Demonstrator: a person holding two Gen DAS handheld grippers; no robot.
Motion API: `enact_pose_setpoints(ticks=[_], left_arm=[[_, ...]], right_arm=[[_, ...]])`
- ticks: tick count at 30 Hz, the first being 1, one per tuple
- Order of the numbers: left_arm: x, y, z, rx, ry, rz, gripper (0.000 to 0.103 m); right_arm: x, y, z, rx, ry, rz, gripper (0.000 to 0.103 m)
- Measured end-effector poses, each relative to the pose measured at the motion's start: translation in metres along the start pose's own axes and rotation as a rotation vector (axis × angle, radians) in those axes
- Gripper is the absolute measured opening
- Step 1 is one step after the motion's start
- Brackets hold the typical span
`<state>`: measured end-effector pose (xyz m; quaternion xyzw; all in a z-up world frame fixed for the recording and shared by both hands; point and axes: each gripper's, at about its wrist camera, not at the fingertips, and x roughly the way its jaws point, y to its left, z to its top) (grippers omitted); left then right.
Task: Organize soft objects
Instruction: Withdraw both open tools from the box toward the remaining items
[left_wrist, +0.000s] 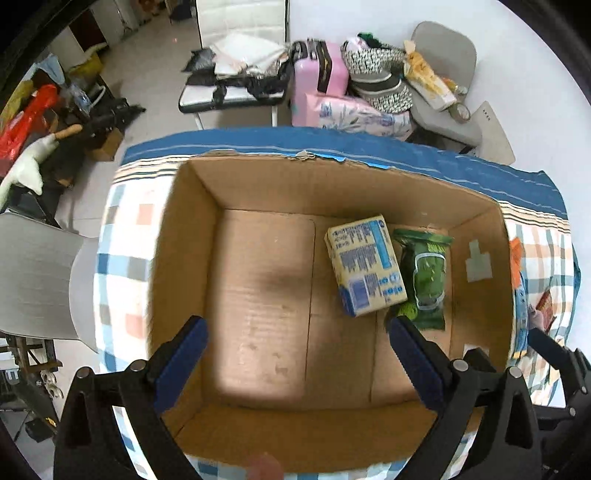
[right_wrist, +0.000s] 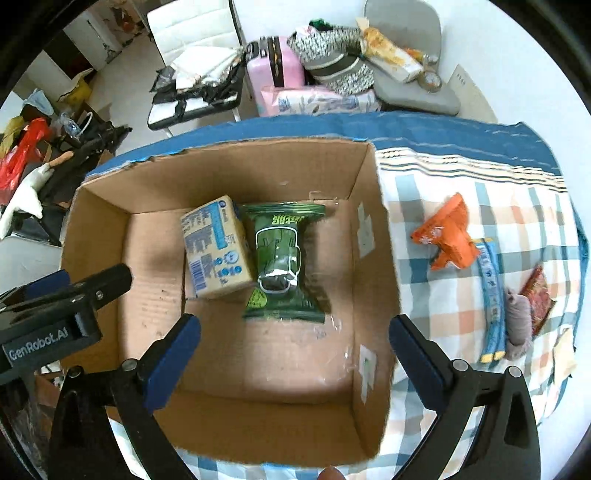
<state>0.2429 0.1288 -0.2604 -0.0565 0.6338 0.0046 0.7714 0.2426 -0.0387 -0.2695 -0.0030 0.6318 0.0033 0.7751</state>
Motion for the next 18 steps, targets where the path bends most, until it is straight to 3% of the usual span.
enact_pose_setpoints(ticks=[8,18], left_arm=[[-0.054,0.018,-0.043,-0.012,-0.103,0.023,0.1],[-0.117,-0.001,-0.065,-0.037,-0.185,0.019,0.1]], right_arm=[[-0.052,0.004,-0.04,-0.003,-0.069,0.021,0.103],[-0.112,-0.009,-0.071,-0.012,-0.157,0.105,0.103]])
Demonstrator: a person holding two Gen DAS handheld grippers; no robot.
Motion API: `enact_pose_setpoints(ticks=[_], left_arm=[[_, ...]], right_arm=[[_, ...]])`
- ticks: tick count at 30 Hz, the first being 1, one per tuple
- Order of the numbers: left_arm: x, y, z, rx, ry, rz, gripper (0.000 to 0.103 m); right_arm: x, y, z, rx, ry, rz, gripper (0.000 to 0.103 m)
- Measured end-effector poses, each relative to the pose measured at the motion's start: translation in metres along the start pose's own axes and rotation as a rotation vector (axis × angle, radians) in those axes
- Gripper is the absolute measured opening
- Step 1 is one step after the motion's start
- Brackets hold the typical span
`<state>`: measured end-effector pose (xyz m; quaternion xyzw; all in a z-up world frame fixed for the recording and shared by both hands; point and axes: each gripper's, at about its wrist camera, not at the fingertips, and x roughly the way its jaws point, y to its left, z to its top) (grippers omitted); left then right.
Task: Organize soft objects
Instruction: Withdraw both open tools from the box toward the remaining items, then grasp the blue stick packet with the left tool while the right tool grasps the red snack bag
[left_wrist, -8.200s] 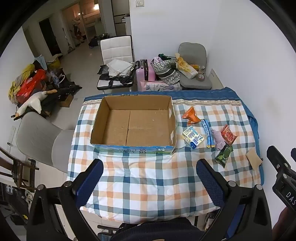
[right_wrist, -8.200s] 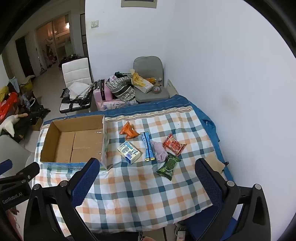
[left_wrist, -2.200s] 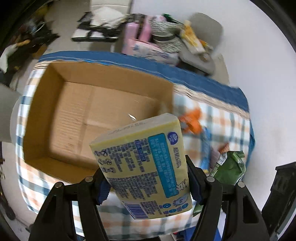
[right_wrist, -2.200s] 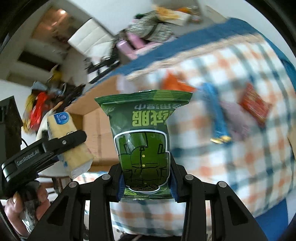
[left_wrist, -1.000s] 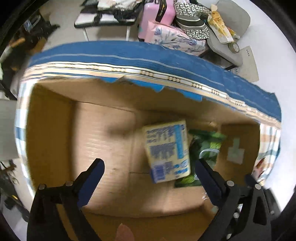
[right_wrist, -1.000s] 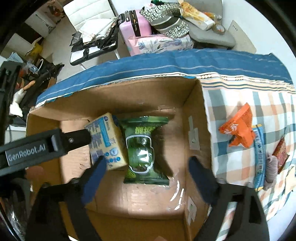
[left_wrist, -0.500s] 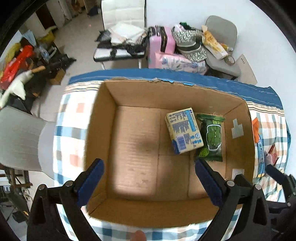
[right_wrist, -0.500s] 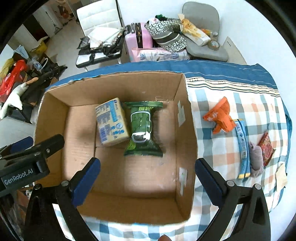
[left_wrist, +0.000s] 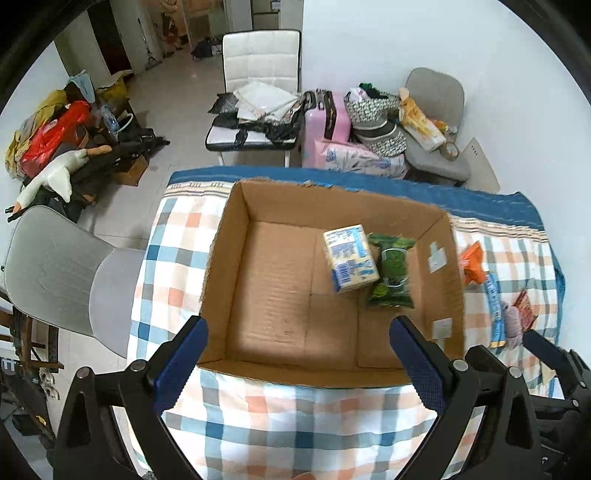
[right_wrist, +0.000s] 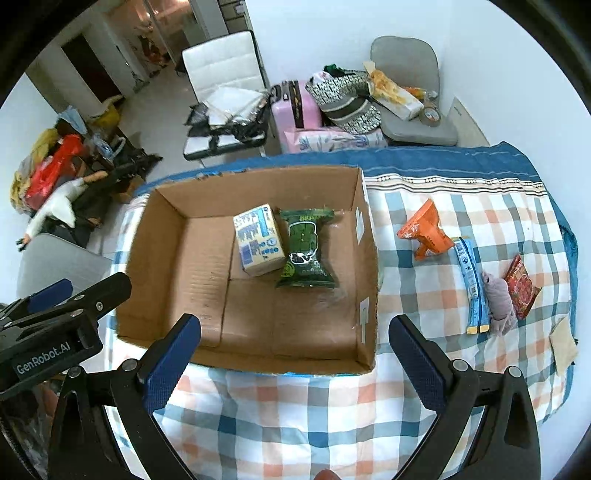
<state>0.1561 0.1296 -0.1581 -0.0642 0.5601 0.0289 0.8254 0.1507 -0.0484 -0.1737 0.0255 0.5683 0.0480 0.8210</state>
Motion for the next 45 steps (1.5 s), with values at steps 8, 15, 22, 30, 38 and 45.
enact_pose_setpoints(ticks=[8,15,22,30,38,45], left_arm=[[-0.014,-0.094,0.008,0.04,0.026,-0.116,0.1],[0.059,-0.232,0.01,0.094,0.236,-0.285,0.1],[0.165,-0.344,0.0,0.168,0.429,-0.269,0.073],[0.252,-0.395,-0.021,0.248,0.562,-0.164,0.073],[0.271,-0.402,-0.035,0.229,0.562,-0.118,0.066],[0.254,-0.386,-0.043,0.2,0.537,-0.129,0.022]], right_arm=[[-0.041,-0.091,-0.001,0.136,-0.034,0.046,0.103],[-0.047,-0.253,-0.004,0.331,-0.018,-0.102,0.103],[0.024,-0.405,-0.013,0.462,0.129,-0.116,0.103],[0.112,-0.459,-0.016,0.429,0.268,-0.098,0.094],[0.162,-0.448,0.005,0.174,0.341,-0.124,0.094],[0.197,-0.441,0.014,0.047,0.428,-0.177,0.096]])
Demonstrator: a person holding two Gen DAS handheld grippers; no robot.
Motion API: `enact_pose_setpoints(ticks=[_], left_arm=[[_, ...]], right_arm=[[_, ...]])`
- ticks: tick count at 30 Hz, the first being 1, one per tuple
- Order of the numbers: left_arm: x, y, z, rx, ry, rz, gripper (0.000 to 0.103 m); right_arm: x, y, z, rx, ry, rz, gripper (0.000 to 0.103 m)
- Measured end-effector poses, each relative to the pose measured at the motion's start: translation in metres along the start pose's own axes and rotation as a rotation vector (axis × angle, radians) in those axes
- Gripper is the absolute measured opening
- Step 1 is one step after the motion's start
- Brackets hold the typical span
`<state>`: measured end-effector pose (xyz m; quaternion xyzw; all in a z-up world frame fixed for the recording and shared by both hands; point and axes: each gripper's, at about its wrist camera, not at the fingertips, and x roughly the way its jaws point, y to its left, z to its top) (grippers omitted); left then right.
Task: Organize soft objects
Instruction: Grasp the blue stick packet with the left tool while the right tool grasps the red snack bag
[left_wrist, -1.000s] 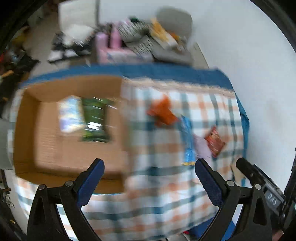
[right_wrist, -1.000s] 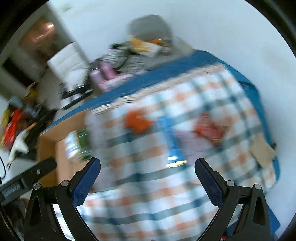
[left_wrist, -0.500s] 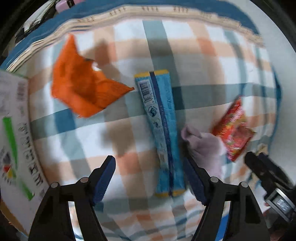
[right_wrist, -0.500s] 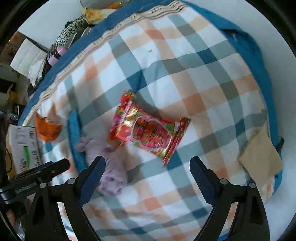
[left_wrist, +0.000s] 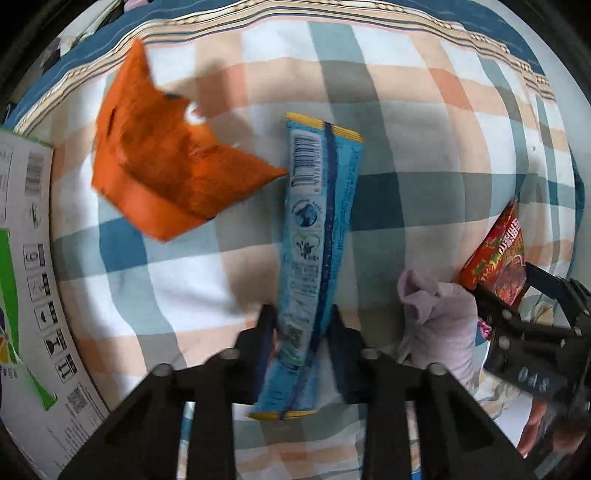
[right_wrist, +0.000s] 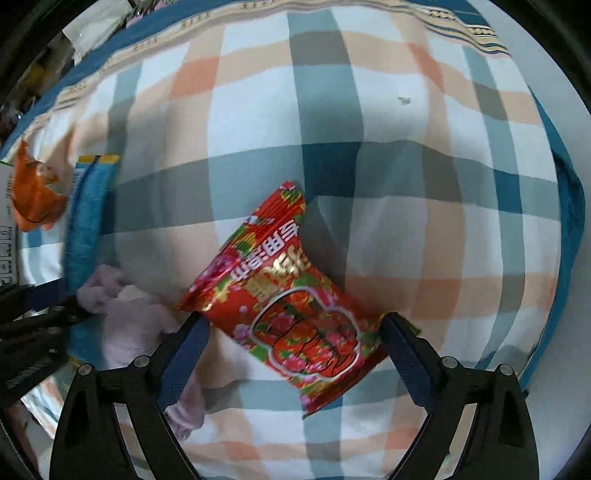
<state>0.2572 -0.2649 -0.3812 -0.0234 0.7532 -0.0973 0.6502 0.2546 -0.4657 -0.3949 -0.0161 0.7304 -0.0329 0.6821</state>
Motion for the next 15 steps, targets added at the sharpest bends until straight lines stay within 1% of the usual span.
enact_pose_setpoints(ticks=[3,5,7,9,11,12,14,15], left_arm=[[0.002,0.005,-0.009,0.001,0.004,-0.017,0.021],[0.004,0.003,-0.013,0.019,-0.005,-0.015,0.023],[0.005,-0.001,-0.016,0.04,-0.005,-0.002,0.024],[0.006,-0.007,-0.018,0.073,-0.001,0.02,0.024],[0.006,-0.011,-0.02,0.077,-0.001,0.025,0.024],[0.007,-0.015,-0.018,0.074,-0.001,0.022,0.022],[0.007,-0.017,-0.021,0.056,-0.002,0.003,0.021],[0.006,-0.015,-0.022,0.047,-0.002,-0.005,0.019]], right_arm=[[0.003,-0.003,0.005,0.013,0.019,0.006,0.095],[0.004,-0.003,0.011,0.019,0.032,0.001,0.091],[0.004,-0.002,0.012,0.017,0.048,-0.022,0.079],[0.006,-0.002,0.013,0.01,0.07,-0.037,0.076],[0.008,0.005,0.011,0.008,0.093,-0.038,0.076],[0.009,0.006,0.012,0.0,0.095,-0.053,0.076],[0.012,0.005,0.011,0.013,0.093,-0.065,0.076],[0.012,0.005,0.012,0.029,0.093,-0.067,0.075]])
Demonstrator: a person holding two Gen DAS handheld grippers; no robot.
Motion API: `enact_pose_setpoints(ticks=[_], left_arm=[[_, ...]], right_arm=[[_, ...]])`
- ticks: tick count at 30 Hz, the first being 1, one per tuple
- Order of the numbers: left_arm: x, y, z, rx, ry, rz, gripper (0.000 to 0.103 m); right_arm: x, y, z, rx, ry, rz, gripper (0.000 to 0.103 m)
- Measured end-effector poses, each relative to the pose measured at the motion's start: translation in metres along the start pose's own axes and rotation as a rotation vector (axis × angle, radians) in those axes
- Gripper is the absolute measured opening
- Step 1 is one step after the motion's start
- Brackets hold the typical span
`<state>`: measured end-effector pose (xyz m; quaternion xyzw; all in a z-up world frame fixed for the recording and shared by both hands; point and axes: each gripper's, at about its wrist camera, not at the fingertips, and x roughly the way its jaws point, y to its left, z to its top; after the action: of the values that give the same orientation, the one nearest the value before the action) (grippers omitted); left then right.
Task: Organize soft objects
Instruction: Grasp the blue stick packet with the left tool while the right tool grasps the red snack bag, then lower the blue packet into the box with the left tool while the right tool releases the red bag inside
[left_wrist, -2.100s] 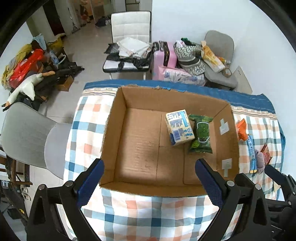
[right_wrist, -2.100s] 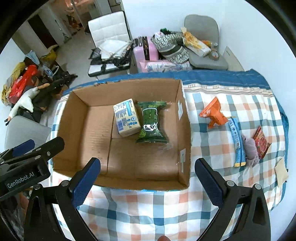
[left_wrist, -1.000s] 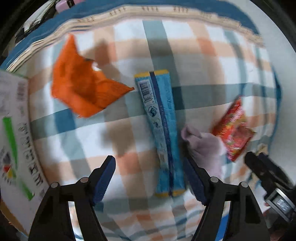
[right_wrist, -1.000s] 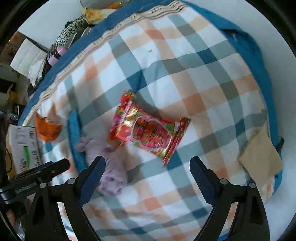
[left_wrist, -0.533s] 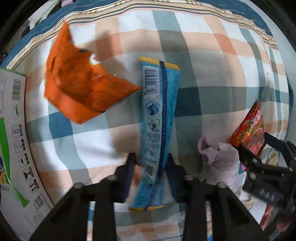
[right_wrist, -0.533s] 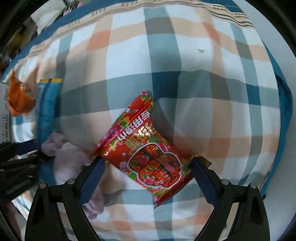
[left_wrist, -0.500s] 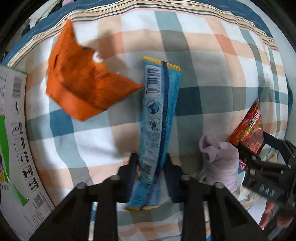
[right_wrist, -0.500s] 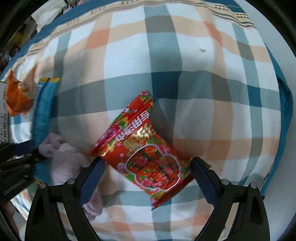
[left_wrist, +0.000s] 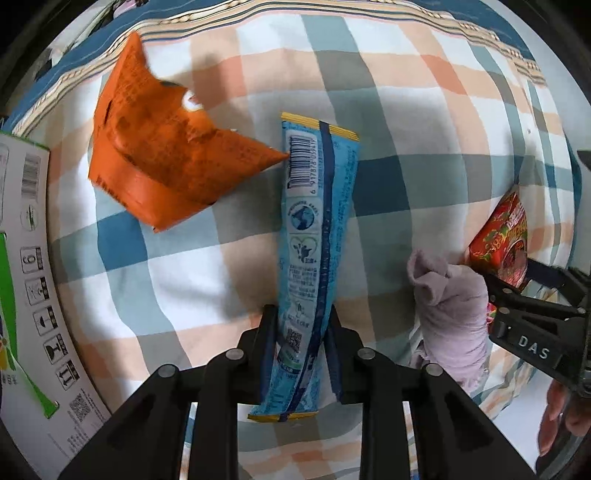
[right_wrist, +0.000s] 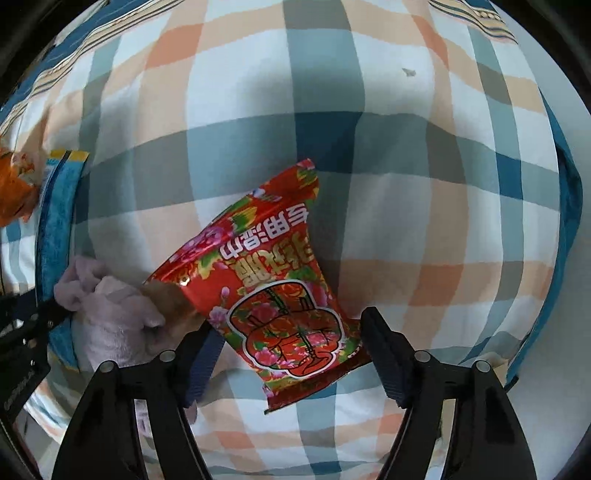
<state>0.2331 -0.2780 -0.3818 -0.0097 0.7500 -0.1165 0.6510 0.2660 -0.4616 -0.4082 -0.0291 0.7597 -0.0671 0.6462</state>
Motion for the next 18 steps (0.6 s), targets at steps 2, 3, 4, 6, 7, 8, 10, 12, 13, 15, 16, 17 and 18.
enact_pose_setpoints(ticks=[2,3,4,6,7,8,10,12,13,15,16,17,18], left_arm=[[-0.006,0.014,0.0,-0.023,0.003,-0.022,0.017],[-0.006,0.029,0.011,-0.033,0.003,-0.03,0.016],[-0.006,0.033,0.011,-0.038,0.001,-0.034,0.016],[-0.008,0.035,0.007,-0.046,-0.003,-0.037,0.016],[-0.008,0.036,0.005,-0.049,-0.005,-0.039,0.016],[-0.01,0.036,0.001,-0.053,-0.011,-0.039,0.015],[-0.01,0.04,0.003,-0.051,-0.02,-0.041,0.015],[-0.006,0.037,-0.011,-0.058,-0.033,-0.051,0.015],[-0.009,0.038,-0.014,-0.06,-0.038,-0.058,0.014],[-0.016,0.037,-0.022,-0.062,-0.055,-0.074,0.014],[-0.02,0.037,-0.025,-0.061,-0.062,-0.082,0.014],[-0.026,0.037,-0.031,-0.059,-0.073,-0.093,0.014],[-0.03,0.035,-0.029,-0.058,-0.081,-0.102,0.014]], right_arm=[[0.002,-0.003,0.002,0.014,-0.002,-0.006,0.072],[0.001,-0.003,0.002,0.024,-0.005,-0.004,0.069],[0.0,-0.004,0.002,0.031,-0.006,-0.002,0.067],[-0.003,-0.003,0.001,0.055,-0.006,0.014,0.064],[-0.003,-0.003,-0.002,0.065,-0.003,0.022,0.062],[-0.005,-0.004,-0.003,0.082,0.001,0.038,0.061],[-0.008,-0.009,-0.005,0.105,0.001,0.063,0.052],[-0.011,-0.016,-0.008,0.13,0.003,0.085,0.05],[-0.013,-0.018,-0.01,0.14,0.0,0.096,0.05],[-0.018,-0.02,-0.014,0.156,-0.011,0.108,0.05],[-0.02,-0.021,-0.019,0.165,-0.016,0.111,0.05],[-0.025,-0.023,-0.021,0.176,-0.028,0.114,0.05],[-0.03,-0.027,-0.023,0.184,-0.037,0.116,0.049]])
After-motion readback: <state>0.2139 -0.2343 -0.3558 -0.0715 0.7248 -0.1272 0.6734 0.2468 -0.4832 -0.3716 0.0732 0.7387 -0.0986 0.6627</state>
